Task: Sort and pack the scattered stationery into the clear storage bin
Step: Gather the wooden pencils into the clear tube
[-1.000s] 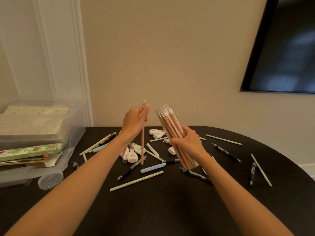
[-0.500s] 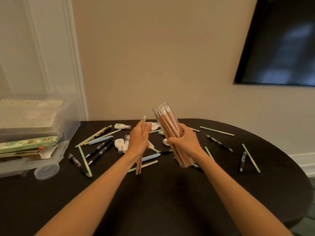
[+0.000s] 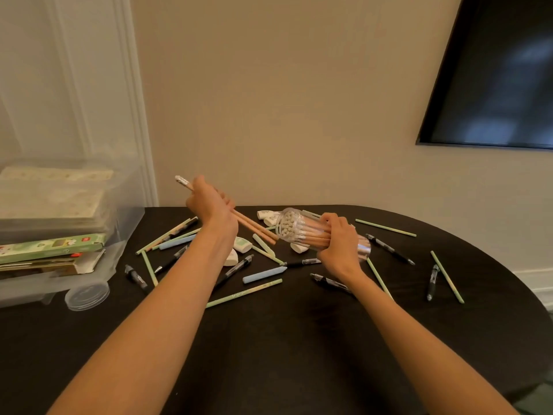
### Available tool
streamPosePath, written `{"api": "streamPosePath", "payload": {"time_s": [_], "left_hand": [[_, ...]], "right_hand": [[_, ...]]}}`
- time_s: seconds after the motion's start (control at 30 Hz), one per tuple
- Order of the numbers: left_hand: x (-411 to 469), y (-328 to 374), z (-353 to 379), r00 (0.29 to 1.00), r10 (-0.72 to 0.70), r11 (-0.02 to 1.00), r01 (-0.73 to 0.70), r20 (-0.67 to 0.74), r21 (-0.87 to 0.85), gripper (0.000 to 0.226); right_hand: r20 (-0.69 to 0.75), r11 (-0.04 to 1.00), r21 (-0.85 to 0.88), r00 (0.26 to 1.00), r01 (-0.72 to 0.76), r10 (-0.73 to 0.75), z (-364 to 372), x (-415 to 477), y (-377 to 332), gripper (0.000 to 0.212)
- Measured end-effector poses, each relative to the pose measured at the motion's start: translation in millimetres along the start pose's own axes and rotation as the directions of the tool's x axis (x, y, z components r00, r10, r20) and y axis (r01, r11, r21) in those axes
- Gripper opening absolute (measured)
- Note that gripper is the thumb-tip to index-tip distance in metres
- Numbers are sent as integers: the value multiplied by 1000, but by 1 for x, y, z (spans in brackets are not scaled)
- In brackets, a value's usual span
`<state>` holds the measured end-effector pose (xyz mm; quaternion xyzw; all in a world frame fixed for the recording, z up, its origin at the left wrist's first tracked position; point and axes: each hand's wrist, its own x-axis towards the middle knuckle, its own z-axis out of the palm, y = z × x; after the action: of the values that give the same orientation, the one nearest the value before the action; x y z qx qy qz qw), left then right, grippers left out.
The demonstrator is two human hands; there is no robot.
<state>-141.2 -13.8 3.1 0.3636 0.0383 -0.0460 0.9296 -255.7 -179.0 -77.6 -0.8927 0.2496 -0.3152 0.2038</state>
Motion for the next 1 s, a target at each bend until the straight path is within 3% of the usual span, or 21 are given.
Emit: {"api": "streamPosePath", "payload": {"time_s": [0.2, 0.57, 0.83, 0.9, 1.0], "left_hand": [[9, 6, -1, 986, -100, 986, 81, -130, -148, 29], [13, -16, -1, 958, -269, 943, 242, -96, -229, 32], [22, -14, -2, 952, -287, 942, 260, -108, -210, 30], [21, -12, -2, 958, -270, 944, 242, -100, -225, 27], [19, -16, 2, 968, -175, 982, 159, -178, -102, 22]], "right_hand": [[-42, 999, -22, 998, -50, 49, 3, 0, 6, 59], [60, 996, 83, 998, -21, 16, 14, 6, -2, 62], [10, 999, 19, 999, 45, -45, 18, 3, -6, 64], [-36, 997, -48, 997, 66, -67, 15, 1, -7, 63], [-42, 973, -198, 991, 116, -127, 14, -2, -8, 60]]}}
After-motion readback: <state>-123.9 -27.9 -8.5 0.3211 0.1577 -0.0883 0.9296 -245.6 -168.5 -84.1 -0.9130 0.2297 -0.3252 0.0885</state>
